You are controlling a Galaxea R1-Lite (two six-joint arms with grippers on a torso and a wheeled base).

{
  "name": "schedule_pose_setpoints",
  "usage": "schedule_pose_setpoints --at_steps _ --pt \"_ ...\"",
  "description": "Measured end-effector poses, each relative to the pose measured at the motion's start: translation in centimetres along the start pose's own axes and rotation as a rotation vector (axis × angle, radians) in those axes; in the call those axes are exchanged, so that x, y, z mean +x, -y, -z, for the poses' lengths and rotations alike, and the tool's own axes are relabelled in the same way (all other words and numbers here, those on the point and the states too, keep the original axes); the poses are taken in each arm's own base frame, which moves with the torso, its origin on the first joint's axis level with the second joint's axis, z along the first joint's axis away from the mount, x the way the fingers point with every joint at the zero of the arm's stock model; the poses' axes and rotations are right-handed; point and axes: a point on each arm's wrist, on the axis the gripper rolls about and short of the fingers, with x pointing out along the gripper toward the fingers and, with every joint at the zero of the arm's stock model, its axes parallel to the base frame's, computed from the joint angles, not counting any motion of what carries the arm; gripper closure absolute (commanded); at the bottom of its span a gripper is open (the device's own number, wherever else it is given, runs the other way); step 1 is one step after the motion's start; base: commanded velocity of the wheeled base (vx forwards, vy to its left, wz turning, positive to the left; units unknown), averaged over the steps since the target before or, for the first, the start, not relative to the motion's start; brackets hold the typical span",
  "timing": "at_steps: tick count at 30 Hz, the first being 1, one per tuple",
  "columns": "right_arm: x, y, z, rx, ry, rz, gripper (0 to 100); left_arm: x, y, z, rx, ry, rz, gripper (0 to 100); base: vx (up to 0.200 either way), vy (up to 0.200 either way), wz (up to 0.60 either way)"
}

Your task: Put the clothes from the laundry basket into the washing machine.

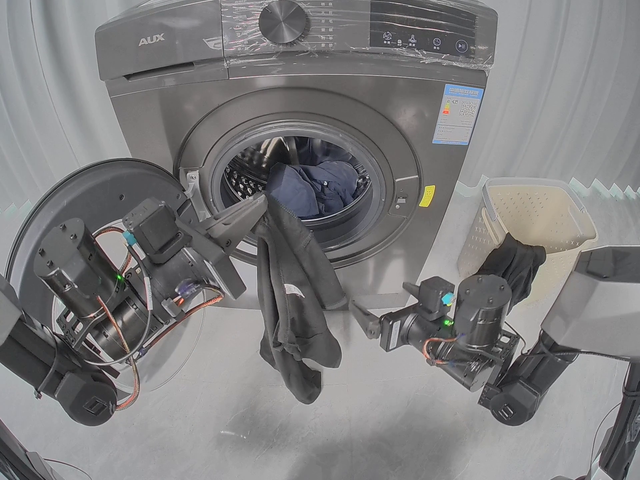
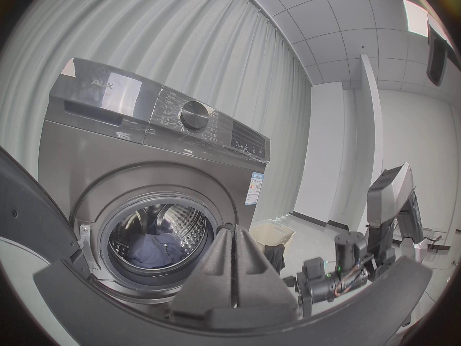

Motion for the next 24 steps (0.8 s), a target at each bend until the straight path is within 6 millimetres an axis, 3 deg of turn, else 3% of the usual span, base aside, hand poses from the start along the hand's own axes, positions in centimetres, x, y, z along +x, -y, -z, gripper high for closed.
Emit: schedule_pose_setpoints --at_steps 11,24 --pt "-0.2 -4.3 3.6 -0.041 -0.076 -0.145 0 0.4 -0.1 -0.2 0.0 0.017 -0.013 100 0.0 0.0 0.0" --pt "-0.2 -6.7 6.0 -0.06 -0.105 -0.247 0 0.5 -0.4 0.0 -0.001 0.011 -0.03 100 0.0 0.0 0.0"
